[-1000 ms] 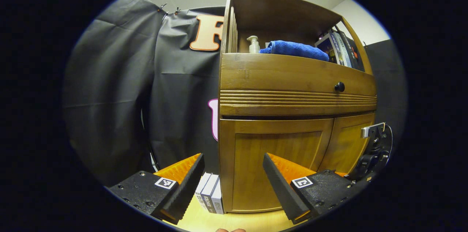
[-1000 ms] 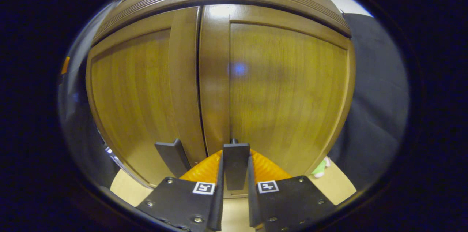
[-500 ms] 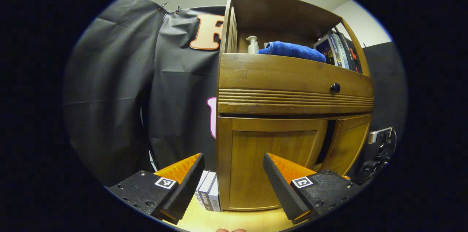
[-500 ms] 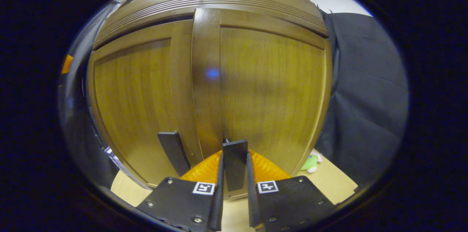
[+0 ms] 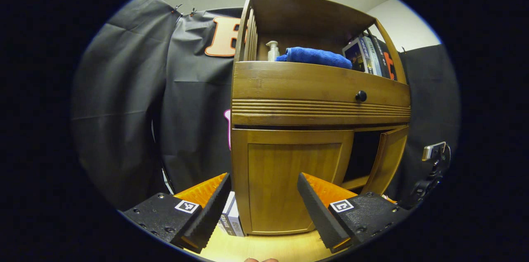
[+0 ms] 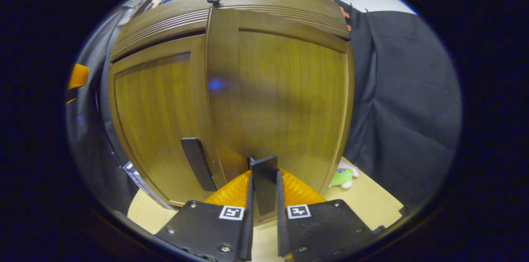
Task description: Open the right door of the double-door shoe cabinet with the right hand, and open the left door with the left hand.
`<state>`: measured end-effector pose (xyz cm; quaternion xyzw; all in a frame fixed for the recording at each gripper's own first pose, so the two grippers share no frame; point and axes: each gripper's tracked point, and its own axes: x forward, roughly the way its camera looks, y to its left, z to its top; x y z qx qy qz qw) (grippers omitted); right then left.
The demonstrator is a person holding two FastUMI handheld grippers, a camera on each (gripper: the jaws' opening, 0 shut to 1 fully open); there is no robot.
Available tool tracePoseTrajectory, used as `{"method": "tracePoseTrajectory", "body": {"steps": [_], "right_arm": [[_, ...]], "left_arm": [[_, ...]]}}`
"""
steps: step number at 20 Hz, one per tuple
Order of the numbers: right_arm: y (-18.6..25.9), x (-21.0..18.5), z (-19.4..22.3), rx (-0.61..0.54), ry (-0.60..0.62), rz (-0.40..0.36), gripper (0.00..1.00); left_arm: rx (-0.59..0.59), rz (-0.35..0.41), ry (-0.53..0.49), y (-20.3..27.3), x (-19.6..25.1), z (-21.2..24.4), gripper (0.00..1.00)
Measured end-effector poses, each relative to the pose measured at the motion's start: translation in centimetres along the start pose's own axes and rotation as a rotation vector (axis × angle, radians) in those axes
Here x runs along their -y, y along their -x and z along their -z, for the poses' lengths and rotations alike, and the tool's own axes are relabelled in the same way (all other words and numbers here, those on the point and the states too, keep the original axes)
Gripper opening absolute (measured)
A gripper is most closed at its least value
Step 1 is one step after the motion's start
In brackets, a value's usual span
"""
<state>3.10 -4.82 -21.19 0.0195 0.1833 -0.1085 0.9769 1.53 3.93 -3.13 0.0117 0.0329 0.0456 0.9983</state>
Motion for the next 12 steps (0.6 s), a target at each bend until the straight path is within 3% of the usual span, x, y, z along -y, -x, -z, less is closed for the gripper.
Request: {"method": "tracePoseTrajectory", "body": {"steps": [12], "right_arm": [[4.4,4.7,0.9,-0.003,-0.008,0.041,0.23]], "left_arm": [[-0.037,0.087,0.006,0.6,4.4,1.8,0.99]]}}
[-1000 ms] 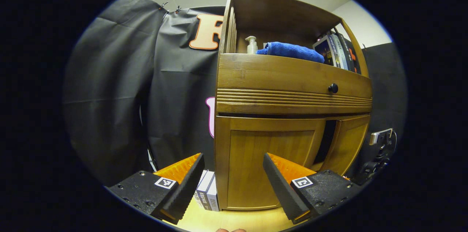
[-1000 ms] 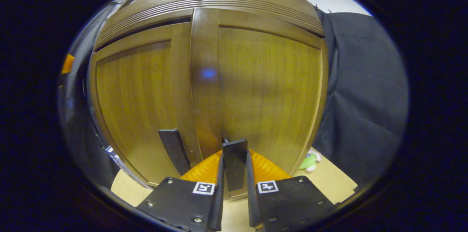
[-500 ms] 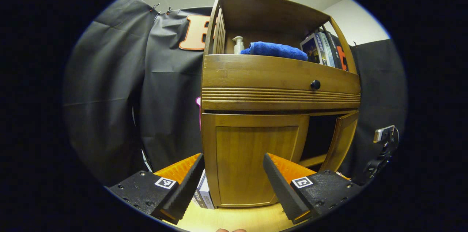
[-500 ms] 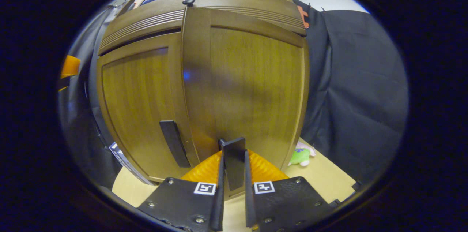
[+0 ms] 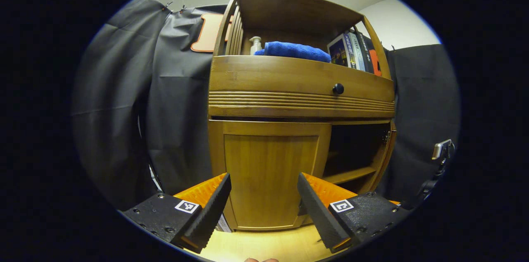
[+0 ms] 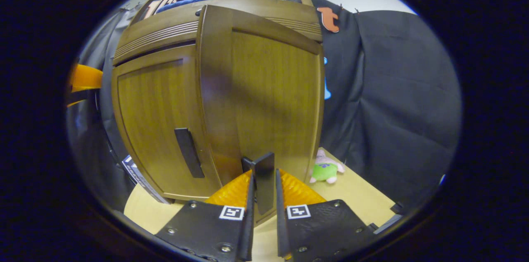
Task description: Open the right door of the double-door shoe cabinet with the right hand, and open the left door with the left hand.
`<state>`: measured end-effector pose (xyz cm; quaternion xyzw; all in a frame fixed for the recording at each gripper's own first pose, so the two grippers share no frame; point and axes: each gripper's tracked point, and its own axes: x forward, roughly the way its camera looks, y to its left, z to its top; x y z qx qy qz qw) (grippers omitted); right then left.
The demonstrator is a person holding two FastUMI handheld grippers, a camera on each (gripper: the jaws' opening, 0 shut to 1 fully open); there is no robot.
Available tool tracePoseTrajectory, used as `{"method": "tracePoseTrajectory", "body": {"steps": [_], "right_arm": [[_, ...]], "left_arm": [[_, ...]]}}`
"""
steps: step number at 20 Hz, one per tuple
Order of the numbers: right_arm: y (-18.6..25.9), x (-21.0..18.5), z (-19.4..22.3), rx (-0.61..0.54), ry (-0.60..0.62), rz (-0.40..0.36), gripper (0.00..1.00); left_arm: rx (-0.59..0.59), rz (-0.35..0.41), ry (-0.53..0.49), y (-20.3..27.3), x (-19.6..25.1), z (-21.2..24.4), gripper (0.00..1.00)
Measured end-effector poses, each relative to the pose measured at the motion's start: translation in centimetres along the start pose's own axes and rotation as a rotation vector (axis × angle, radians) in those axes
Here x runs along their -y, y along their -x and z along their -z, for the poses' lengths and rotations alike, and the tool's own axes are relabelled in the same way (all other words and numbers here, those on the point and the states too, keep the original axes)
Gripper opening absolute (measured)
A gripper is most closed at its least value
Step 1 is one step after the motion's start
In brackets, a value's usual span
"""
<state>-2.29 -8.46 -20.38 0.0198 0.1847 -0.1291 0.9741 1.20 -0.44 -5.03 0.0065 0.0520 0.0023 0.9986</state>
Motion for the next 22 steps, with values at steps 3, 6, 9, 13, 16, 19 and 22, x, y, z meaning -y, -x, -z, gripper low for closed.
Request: {"method": "tracePoseTrajectory", "body": {"steps": [3,6,9,13,16,19,22], "right_arm": [[0.5,0.9,0.3,-0.006,-0.004,0.014,0.23],[1.4,2.4,0.4,-0.011,-0.005,0.027,0.23],[1.8,3.6,0.6,-0.027,-0.012,0.035,0.23],[2.6,5.8,0.9,-0.039,-0.009,0.055,0.23],[3.2,7.8,0.8,-0.052,-0.009,0.071,0.23],[3.5,9.8,0.9,-0.051,-0.003,0.076,0.23],[3.7,12.0,0.7,-0.052,-0.004,0.104,0.23]], "left_arm": [[-0.011,0.028,0.002,-0.4,1.4,0.4,0.99],[-0.019,0.052,0.006,-1.1,2.8,0.7,0.99],[-0.022,0.074,0.006,-1.8,4.1,0.8,0.99],[-0.031,0.096,-0.002,-2.7,5.8,1.0,0.99],[-0.032,0.109,-0.002,-3.3,7.0,1.1,0.99],[-0.034,0.123,-0.002,-3.6,8.6,1.2,0.99],[-0.041,0.139,-0.012,-3.8,10.1,1.5,0.99]]}}
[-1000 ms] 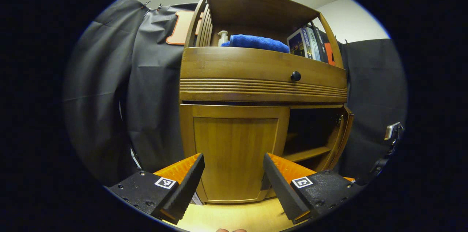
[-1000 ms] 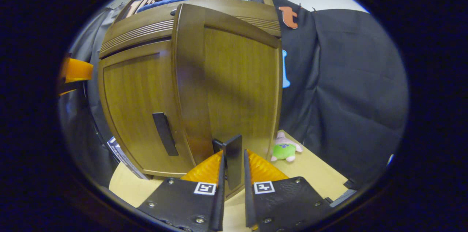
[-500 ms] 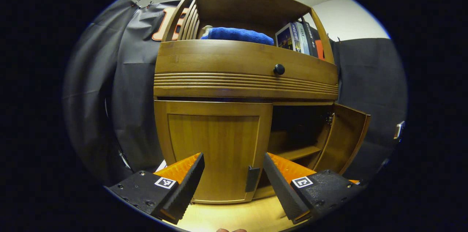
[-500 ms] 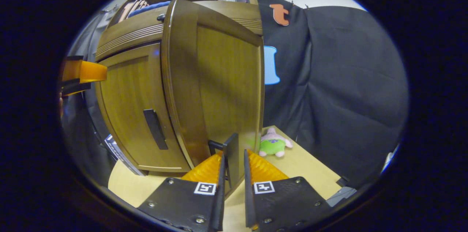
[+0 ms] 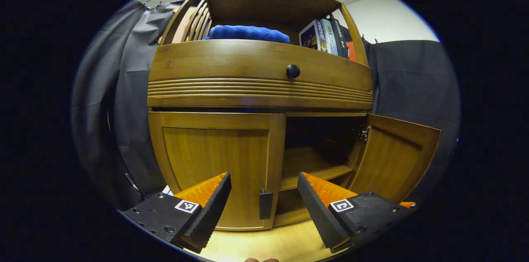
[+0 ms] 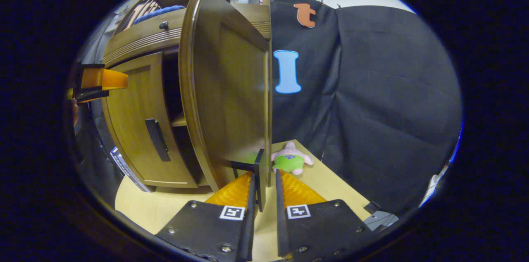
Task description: Open the right door of the double-door shoe cabinet with the right hand, and open the left door with the left hand.
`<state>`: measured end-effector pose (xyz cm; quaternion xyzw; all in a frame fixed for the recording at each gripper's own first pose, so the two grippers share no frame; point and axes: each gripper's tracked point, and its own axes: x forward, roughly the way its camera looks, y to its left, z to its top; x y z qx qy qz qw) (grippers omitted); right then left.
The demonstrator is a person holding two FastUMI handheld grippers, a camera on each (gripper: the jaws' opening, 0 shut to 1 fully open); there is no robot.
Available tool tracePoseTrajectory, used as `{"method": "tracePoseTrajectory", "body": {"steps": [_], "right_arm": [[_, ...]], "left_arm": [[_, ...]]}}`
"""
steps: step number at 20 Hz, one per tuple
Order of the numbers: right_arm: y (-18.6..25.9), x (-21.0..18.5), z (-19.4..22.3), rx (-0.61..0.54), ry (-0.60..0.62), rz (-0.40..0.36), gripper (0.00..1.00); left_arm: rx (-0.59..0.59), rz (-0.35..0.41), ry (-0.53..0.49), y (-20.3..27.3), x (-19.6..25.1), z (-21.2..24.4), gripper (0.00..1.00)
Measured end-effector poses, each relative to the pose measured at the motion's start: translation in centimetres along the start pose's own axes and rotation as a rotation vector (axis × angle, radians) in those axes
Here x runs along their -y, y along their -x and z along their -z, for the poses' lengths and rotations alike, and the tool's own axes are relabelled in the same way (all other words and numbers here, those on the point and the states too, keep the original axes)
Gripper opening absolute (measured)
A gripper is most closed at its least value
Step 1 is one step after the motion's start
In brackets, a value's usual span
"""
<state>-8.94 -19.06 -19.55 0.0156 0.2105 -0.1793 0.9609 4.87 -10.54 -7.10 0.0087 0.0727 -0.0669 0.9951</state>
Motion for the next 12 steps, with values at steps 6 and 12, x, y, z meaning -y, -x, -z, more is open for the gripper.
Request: {"method": "tracePoseTrajectory", "body": {"steps": [6,12], "right_arm": [[-0.3,4.3,-0.4,0.013,0.018,0.028,0.20],[-0.1,7.1,-1.2,0.035,0.039,0.030,0.20]], "left_arm": [[-0.005,0.019,-0.002,-0.8,2.8,0.5,0.99],[-0.015,-0.001,0.006,-2.3,3.8,2.2,1.00]]}}
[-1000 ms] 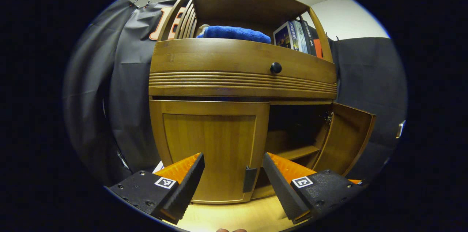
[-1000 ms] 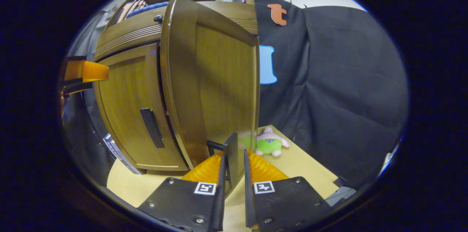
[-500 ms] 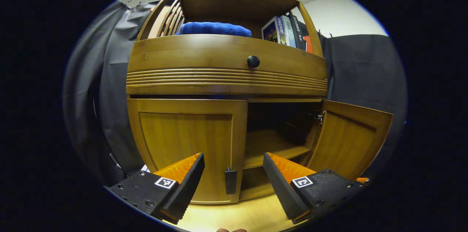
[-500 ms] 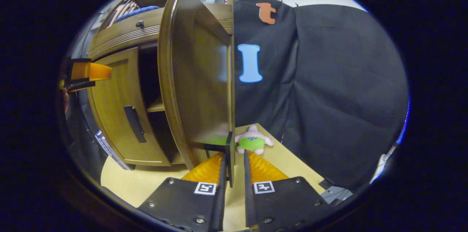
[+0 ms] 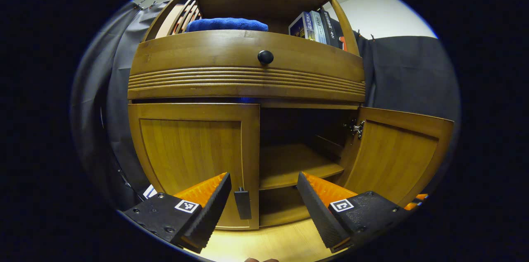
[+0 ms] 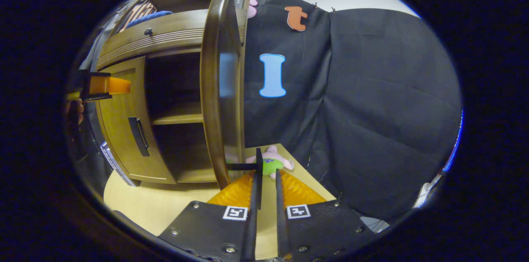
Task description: Open the right door of the double-door shoe cabinet with the right hand, and open the left door with the left hand.
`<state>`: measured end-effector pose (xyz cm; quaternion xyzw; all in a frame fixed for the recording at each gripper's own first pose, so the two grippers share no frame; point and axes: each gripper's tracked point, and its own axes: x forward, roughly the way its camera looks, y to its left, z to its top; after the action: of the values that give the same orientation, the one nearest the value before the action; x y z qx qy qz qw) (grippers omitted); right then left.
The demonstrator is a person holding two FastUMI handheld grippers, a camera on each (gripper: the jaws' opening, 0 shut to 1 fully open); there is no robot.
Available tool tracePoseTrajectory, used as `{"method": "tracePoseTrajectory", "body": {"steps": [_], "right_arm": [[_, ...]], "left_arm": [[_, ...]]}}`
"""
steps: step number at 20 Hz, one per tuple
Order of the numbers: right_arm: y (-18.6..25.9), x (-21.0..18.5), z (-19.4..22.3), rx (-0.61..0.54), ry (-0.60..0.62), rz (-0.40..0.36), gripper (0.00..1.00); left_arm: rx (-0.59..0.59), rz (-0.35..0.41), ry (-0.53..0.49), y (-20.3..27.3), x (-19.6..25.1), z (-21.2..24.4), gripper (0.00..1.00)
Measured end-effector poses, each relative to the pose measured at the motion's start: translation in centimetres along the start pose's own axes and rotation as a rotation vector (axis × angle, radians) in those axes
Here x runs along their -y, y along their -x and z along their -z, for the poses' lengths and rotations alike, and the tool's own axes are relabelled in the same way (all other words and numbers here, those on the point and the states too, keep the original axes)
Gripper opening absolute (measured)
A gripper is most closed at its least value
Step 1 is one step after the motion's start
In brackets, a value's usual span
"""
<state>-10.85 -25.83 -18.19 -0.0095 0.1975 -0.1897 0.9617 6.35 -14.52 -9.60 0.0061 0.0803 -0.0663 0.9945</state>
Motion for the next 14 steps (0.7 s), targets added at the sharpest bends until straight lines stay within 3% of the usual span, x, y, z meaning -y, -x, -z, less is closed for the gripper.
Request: {"method": "tracePoseTrajectory", "body": {"steps": [4,5,8,10,13,14], "right_arm": [[-0.2,1.8,-0.3,0.007,0.004,0.018,0.24],[-0.4,2.4,-0.4,0.010,0.012,0.031,0.20],[-0.4,4.5,-1.3,0.031,0.022,0.076,0.21],[-0.5,5.9,-1.5,0.039,0.013,0.106,0.20],[-0.5,5.8,-2.1,0.052,-0.017,0.085,0.24],[-0.3,6.2,-2.3,0.061,-0.011,0.096,0.20]], "left_arm": [[-0.017,-0.039,0.001,-1.9,-0.6,2.1,0.99],[-0.030,-0.049,-0.001,-2.4,-0.8,2.9,0.99],[-0.071,-0.093,-0.007,-4.0,-1.9,5.7,0.99],[-0.113,-0.107,0.000,-5.2,-2.6,7.8,0.95],[-0.156,-0.135,0.018,-6.7,-3.3,10.1,0.91],[-0.168,-0.146,0.019,-7.3,-3.8,10.8,0.87]]}}
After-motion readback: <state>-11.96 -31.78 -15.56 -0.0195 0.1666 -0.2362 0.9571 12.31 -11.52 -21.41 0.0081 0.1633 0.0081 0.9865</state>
